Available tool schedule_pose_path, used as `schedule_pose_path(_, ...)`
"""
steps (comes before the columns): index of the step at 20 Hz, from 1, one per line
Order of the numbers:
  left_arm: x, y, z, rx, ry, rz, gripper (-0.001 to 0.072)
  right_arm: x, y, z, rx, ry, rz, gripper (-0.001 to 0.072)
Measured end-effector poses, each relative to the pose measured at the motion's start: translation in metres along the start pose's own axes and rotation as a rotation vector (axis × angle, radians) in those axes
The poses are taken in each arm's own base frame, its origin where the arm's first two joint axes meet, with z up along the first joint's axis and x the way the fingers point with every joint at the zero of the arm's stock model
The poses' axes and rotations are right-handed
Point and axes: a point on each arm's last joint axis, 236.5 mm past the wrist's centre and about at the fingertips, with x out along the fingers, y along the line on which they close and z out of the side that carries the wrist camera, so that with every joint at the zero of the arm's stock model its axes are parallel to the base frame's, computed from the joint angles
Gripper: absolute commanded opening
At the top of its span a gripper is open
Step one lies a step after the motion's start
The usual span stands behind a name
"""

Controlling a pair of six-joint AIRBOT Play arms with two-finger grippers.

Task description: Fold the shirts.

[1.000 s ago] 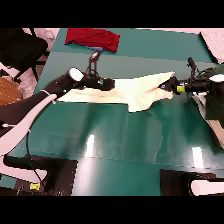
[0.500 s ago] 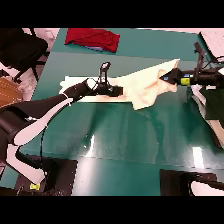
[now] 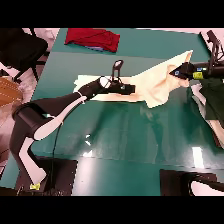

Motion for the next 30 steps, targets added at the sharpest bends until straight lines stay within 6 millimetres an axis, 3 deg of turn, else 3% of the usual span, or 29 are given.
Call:
schedule_pose_path(4,0.020,0.001,-0.018,-0.025,0.040,-0.005,0.0023,0.006,0.020,-0.005,-0.014,0.023,0.027,0.0017)
schedule_pose_path(8,0.025,-0.004,-0.020,-0.028,0.055,-0.019,0.0023,0.021,0.063,-0.011,-0.035,0.031,0.107,0.0017)
schedule_pose_path(14,0.018,-0.026,-0.004,0.018,0.069,-0.068,0.0022,0.057,0.136,-0.013,-0.045,-0.022,0.205,0.0017)
schedule_pose_path(17,-0.005,-0.017,0.011,0.043,0.103,-0.046,0.0022,0.080,0.159,-0.018,-0.045,-0.008,0.236,0.0017)
schedule_pose_path(20,-0.066,0.031,0.043,0.087,0.137,0.125,0.0021,0.104,0.185,-0.019,-0.064,0.018,0.272,0.0017)
schedule_pose_path(23,-0.173,0.100,0.092,0.135,0.097,0.419,0.0023,0.130,0.214,-0.017,-0.086,0.040,0.314,0.0017)
schedule_pose_path(25,-0.252,0.128,0.124,0.139,0.020,0.569,0.0022,0.151,0.231,-0.020,-0.094,0.061,0.340,0.0017)
schedule_pose_path(28,-0.353,0.131,0.145,0.139,-0.081,0.692,0.0022,0.194,0.248,-0.037,-0.080,0.115,0.363,0.0035)
schedule_pose_path(29,-0.380,0.126,0.145,0.143,-0.102,0.721,0.0023,0.211,0.254,-0.046,-0.064,0.137,0.375,0.0197)
schedule_pose_path(30,-0.399,0.119,0.145,0.148,-0.124,0.733,0.0023,0.228,0.258,-0.053,-0.038,0.146,0.390,0.0289)
